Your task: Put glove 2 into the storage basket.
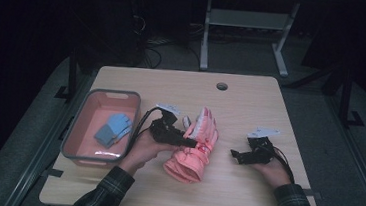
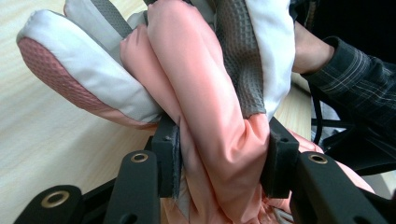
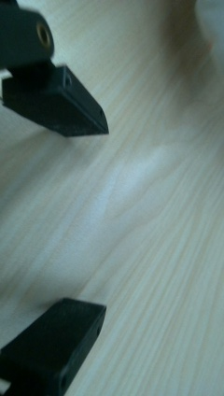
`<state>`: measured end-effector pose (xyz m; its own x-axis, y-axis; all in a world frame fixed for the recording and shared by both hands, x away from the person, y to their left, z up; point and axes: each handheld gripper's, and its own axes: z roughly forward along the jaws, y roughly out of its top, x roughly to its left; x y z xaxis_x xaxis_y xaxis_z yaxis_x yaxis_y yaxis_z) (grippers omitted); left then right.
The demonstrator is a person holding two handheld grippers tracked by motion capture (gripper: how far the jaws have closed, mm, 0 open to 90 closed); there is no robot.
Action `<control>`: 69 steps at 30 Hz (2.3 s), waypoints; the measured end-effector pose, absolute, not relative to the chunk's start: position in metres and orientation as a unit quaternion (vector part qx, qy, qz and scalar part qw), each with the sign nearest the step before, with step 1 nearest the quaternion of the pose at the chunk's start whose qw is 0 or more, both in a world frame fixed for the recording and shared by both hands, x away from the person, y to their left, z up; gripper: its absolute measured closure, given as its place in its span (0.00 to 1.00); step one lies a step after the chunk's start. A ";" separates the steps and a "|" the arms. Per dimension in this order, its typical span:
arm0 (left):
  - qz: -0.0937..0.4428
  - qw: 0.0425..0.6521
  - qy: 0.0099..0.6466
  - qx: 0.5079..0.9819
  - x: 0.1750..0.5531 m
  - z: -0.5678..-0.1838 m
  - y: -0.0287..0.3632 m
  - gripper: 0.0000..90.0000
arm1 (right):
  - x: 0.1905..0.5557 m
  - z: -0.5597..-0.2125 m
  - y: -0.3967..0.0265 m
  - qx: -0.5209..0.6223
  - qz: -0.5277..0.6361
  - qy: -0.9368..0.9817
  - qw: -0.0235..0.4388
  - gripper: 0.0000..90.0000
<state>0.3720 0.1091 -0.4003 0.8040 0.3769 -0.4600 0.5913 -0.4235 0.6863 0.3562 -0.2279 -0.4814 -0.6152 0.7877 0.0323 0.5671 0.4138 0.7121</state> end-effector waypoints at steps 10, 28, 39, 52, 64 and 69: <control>-0.096 0.456 0.296 0.834 0.371 -0.371 0.127 0.63 | 0.357 -0.483 -0.228 0.410 0.358 0.824 0.159 0.10; -0.061 0.475 0.332 0.813 0.377 -0.314 0.191 0.63 | 0.357 -0.483 -0.227 0.419 0.355 0.820 0.161 0.10; -0.035 0.477 0.378 0.793 0.380 -0.304 0.252 0.63 | 0.357 -0.483 -0.226 0.422 0.354 0.819 0.162 0.10; -0.011 0.465 0.438 0.769 0.384 -0.313 0.321 0.63 | 0.358 -0.483 -0.225 0.424 0.354 0.818 0.163 0.10; -0.006 0.432 0.473 0.768 0.394 -0.347 0.343 0.62 | 0.358 -0.483 -0.225 0.424 0.354 0.817 0.164 0.10; -0.010 0.420 0.478 0.771 0.398 -0.363 0.343 0.62 | 0.358 -0.483 -0.225 0.424 0.354 0.817 0.164 0.10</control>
<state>0.3976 0.3426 -0.3629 0.5430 0.7290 -0.4167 0.7456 -0.1904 0.6386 0.3584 -0.2248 -0.4830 -0.5861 0.8095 0.0332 0.5776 0.3887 0.7178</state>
